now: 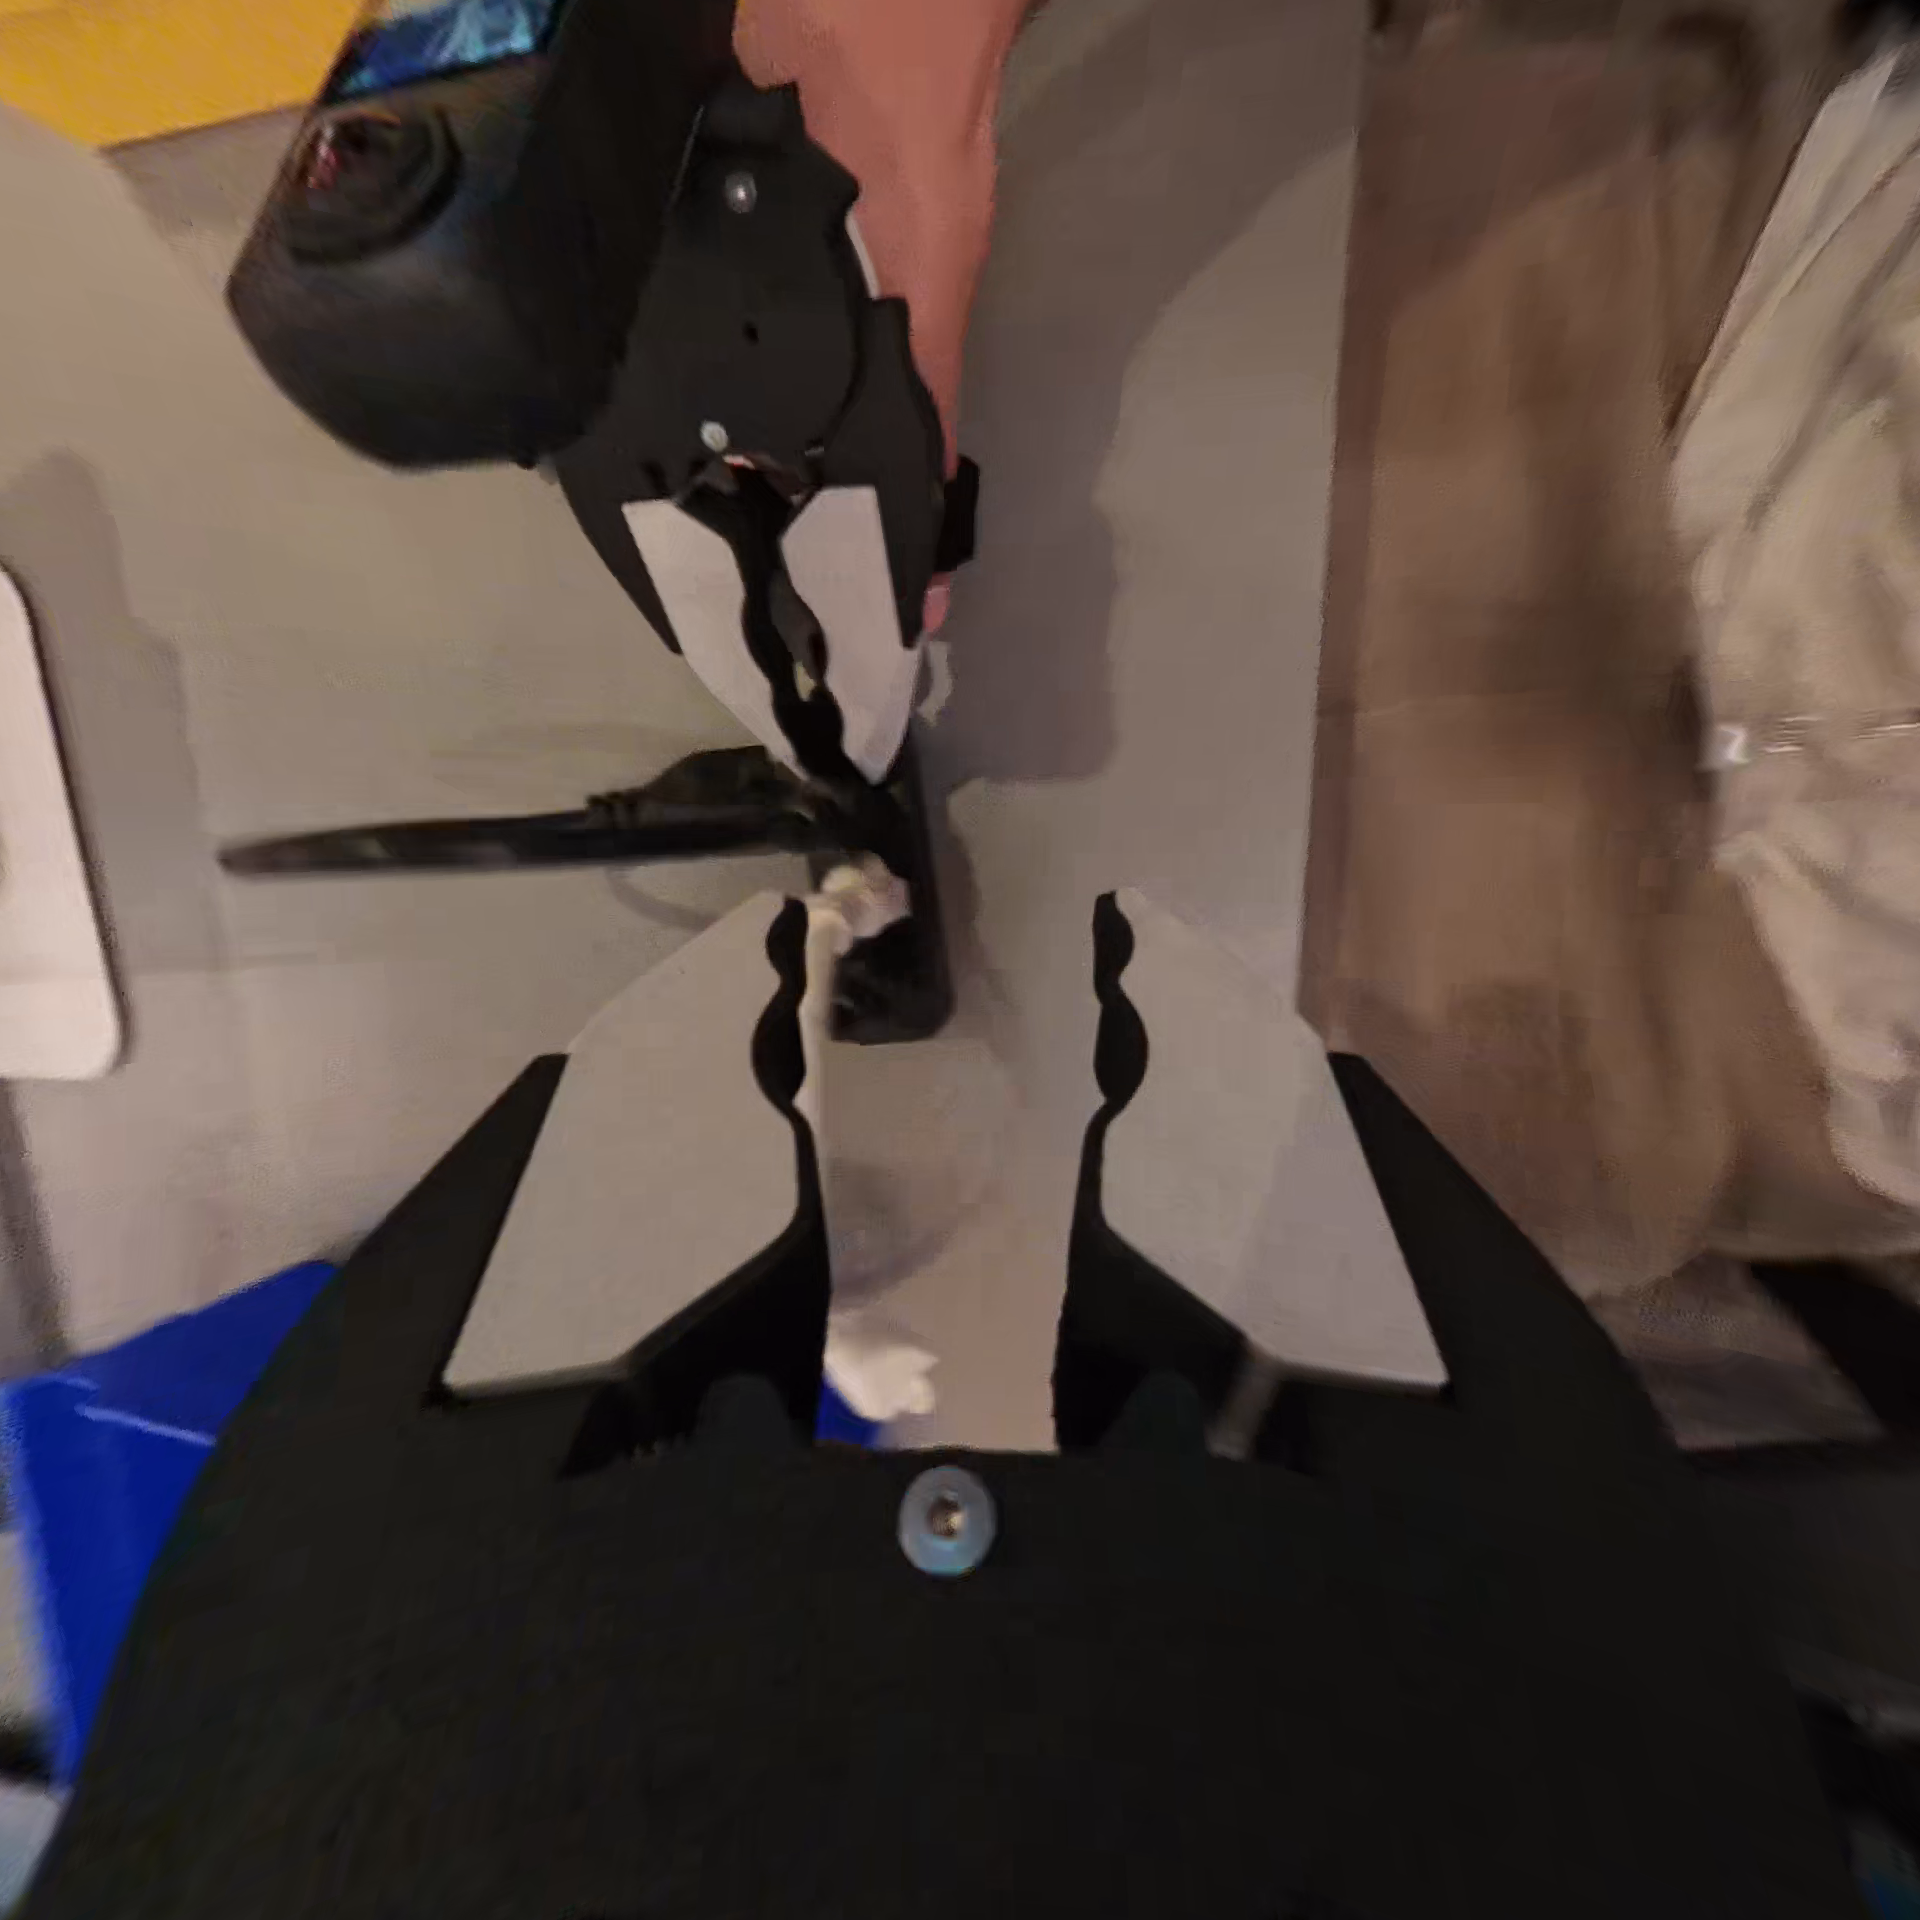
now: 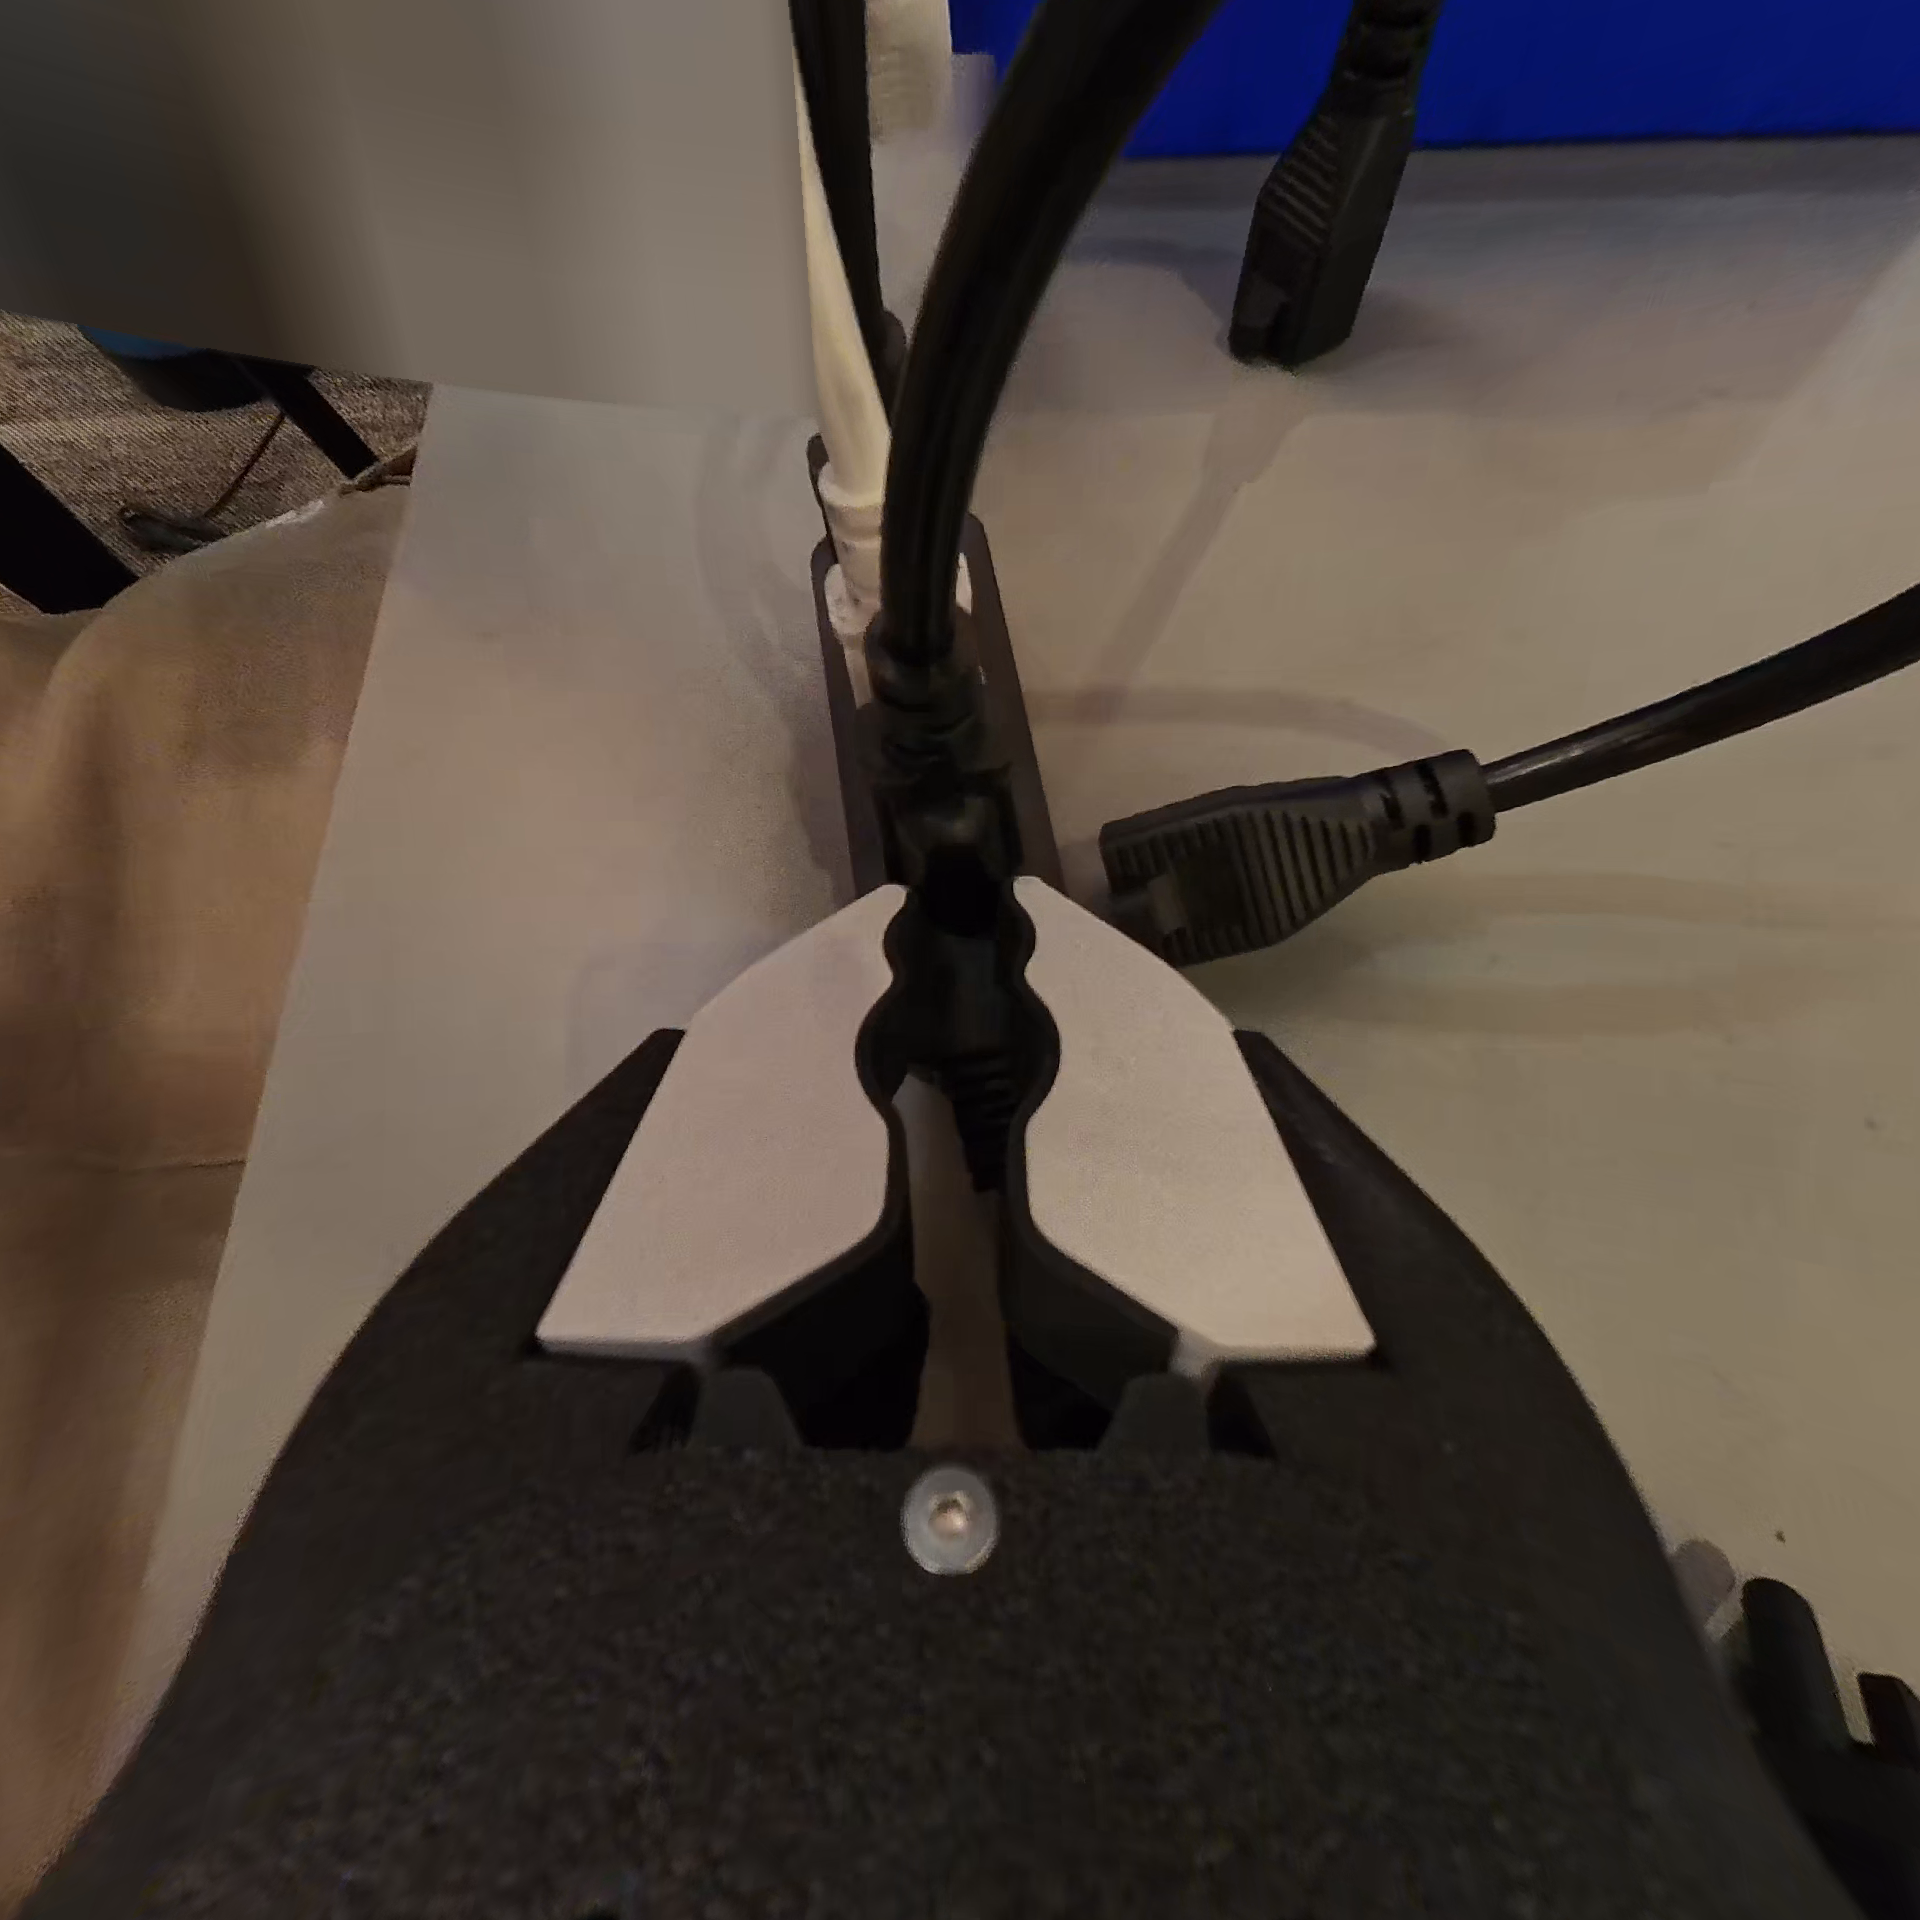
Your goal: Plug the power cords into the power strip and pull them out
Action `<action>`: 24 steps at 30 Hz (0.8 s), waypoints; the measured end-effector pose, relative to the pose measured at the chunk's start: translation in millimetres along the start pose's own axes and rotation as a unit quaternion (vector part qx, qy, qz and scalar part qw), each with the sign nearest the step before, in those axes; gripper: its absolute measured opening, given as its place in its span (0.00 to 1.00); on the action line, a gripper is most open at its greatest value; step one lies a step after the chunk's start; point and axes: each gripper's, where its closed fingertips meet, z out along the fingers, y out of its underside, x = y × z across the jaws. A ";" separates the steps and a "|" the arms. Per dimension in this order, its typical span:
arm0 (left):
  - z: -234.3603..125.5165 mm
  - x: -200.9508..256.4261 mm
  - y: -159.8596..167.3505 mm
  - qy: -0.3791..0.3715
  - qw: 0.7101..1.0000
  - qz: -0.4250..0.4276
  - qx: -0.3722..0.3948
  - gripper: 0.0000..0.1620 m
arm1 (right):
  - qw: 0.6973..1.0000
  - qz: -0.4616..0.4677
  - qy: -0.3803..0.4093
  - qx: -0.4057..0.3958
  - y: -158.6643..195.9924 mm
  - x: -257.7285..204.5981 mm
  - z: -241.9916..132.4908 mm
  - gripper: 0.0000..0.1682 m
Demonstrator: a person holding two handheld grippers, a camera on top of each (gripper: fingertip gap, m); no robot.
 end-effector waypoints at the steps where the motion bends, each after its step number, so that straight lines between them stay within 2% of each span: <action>1: 10.3 -9.8 -3.2 0.004 0.999 0.025 -0.038 0.33 | 1.000 -0.006 0.001 0.007 -0.2 0.0 0.0 0.08; 4: 46.5 -32.1 3.2 0.019 0.990 0.085 -0.114 0.32 | 0.999 -0.026 0.015 0.026 0.0 -0.2 -2.0 0.08; 10: 79.2 -46.6 5.1 0.035 0.986 0.105 -0.129 0.29 | 0.996 -0.039 0.070 0.045 -1.6 18.5 -12.4 0.21; 15: 60.1 -55.4 -6.0 -0.001 0.996 0.055 -0.076 0.30 | 0.996 -0.031 0.065 0.061 0.2 25.2 -23.5 0.28; 19: 37.8 -50.5 -0.5 -0.001 0.999 -0.016 -0.030 0.29 | 0.992 -0.016 0.028 0.120 -21.5 17.2 -26.7 0.28; 21: 27.9 -41.1 6.7 -0.009 0.999 -0.053 0.008 0.27 | 0.992 -0.014 0.017 0.125 -30.0 13.9 -28.0 0.27; 24: 26.5 -10.9 22.4 -0.014 0.984 -0.139 0.106 0.27 | 0.993 -0.021 0.022 0.114 -36.7 10.4 -33.8 0.26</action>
